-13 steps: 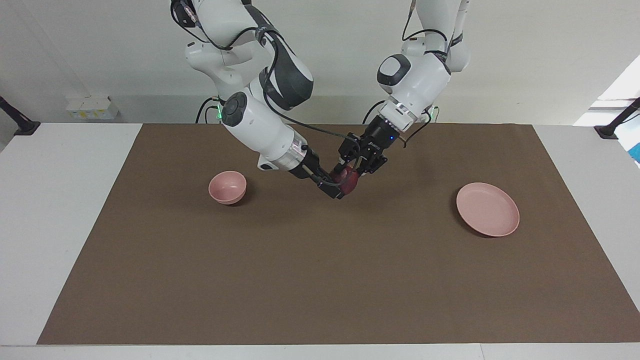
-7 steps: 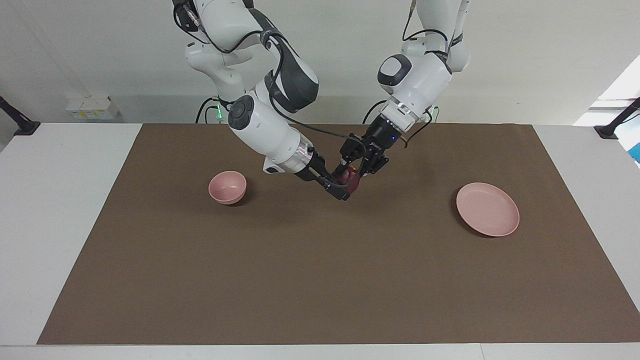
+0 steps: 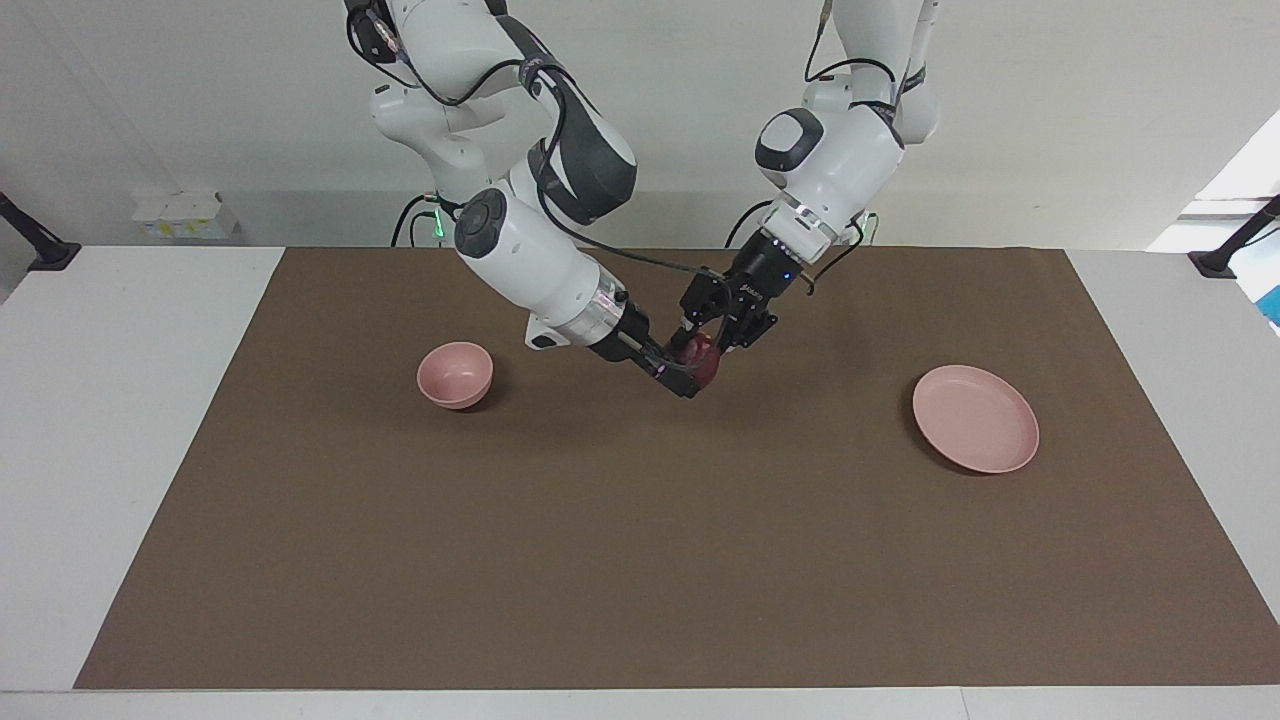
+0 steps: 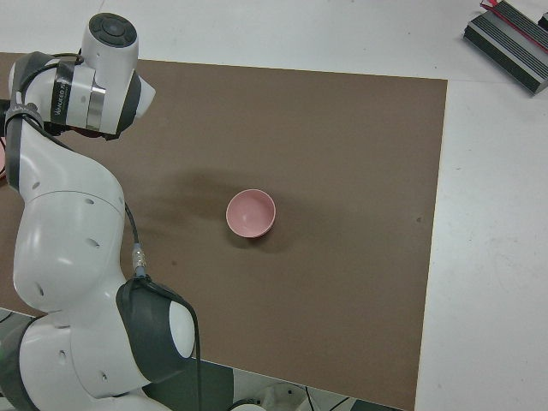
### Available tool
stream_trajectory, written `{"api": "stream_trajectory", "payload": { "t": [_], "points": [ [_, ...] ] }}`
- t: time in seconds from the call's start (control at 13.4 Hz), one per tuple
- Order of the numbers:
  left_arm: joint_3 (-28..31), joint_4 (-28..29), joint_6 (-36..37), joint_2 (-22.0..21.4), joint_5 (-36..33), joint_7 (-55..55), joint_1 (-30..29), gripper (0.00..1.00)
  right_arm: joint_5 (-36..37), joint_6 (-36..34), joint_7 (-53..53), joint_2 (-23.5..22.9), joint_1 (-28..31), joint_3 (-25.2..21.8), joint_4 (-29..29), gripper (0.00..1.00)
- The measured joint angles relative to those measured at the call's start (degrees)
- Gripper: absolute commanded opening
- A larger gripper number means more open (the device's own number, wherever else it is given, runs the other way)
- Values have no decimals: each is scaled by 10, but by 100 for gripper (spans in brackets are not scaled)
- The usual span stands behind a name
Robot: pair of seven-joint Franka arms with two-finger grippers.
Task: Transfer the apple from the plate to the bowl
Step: 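Grasp the apple with the right gripper and open the left gripper, then carry the apple over the bowl with the right gripper while the left withdraws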
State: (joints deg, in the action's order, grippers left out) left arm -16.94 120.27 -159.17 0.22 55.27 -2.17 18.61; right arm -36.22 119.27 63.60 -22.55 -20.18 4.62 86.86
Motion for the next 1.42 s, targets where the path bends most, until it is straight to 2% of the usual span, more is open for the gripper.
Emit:
{"api": "stream_trajectory", "payload": {
  "t": [0.07,0.22,0.3,0.6,0.82,1.04,1.27,1.42],
  "points": [
    [0,0,0,0,-1,0,0,63,0,0,0,0,0,0,-1,0],
    [0,-3,0,0,-3,1,-1,89,0,-1,0,0,1,0,-3,0],
    [1,-5,0,1,-3,-1,-1,98,0,1,0,0,3,-1,-6,0],
    [5,-6,20,1,-29,-3,-19,100,0,1,0,1,11,-5,-9,0],
    [8,-6,72,4,-94,-4,-76,100,3,1,-15,1,20,-8,-9,0],
    [11,-21,174,10,-239,-4,-143,100,33,-27,-88,1,66,-9,-9,0],
    [13,-95,323,24,-401,-6,-192,100,88,-71,-165,1,107,-9,-9,0],
    [13,-151,407,28,-473,-6,-207,100,125,-104,-215,1,126,-10,-9,0]
  ]
}}
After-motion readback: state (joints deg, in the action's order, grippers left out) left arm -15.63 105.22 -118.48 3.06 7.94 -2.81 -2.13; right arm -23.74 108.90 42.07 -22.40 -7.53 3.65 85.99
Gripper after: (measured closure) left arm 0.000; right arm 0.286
